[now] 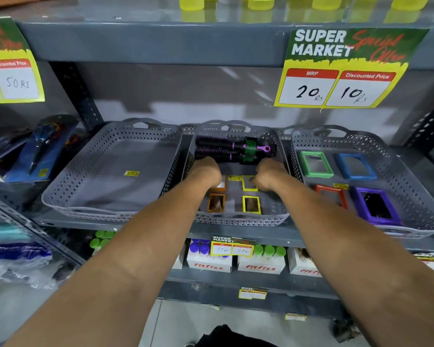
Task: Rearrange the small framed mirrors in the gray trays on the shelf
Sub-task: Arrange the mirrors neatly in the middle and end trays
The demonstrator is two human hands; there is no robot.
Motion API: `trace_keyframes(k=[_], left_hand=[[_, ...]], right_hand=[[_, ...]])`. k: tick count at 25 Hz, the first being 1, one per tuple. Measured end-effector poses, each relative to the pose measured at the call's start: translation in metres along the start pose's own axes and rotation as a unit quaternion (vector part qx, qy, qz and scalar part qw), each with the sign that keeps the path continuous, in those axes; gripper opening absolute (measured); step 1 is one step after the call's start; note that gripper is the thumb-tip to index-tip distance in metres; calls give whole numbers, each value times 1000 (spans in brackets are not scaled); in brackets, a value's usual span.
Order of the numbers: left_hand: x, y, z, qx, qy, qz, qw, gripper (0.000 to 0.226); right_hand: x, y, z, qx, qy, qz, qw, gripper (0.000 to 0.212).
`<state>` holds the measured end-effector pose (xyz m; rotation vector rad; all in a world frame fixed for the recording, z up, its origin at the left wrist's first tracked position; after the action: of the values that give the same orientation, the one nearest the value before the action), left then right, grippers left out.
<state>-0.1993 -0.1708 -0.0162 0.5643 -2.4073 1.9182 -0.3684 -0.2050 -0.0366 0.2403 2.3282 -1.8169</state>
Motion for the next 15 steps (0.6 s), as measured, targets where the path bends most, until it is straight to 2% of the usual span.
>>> trace_keyframes(k=[3,10,13,15], left_hand=[[1,12,5,-3,-9,-17,1000,18],[-10,14,17,-10,-20,9,1000,16],[-14,17,26,-18,-23,-23,999,18],[-18,17,27,-23,-26,-54,998,15]], right_hand=[[-6,11,1,2,11,9,1000,21],[-5,16,5,5,34,23,999,32],[-19,4,7,61,-18,41,997,33],[-38,10,6,38,-48,41,997,29]])
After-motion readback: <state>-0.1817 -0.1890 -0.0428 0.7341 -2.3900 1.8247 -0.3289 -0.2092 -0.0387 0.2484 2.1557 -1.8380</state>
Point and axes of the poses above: each hand's wrist, its own z-axis towards the middle knuckle, its own y-axis out of the palm, x = y × z, the point moved 10 cm from there along z, towards the middle knuckle, and after that the axes turned 2 degrees about x, right-handed, at the moved point
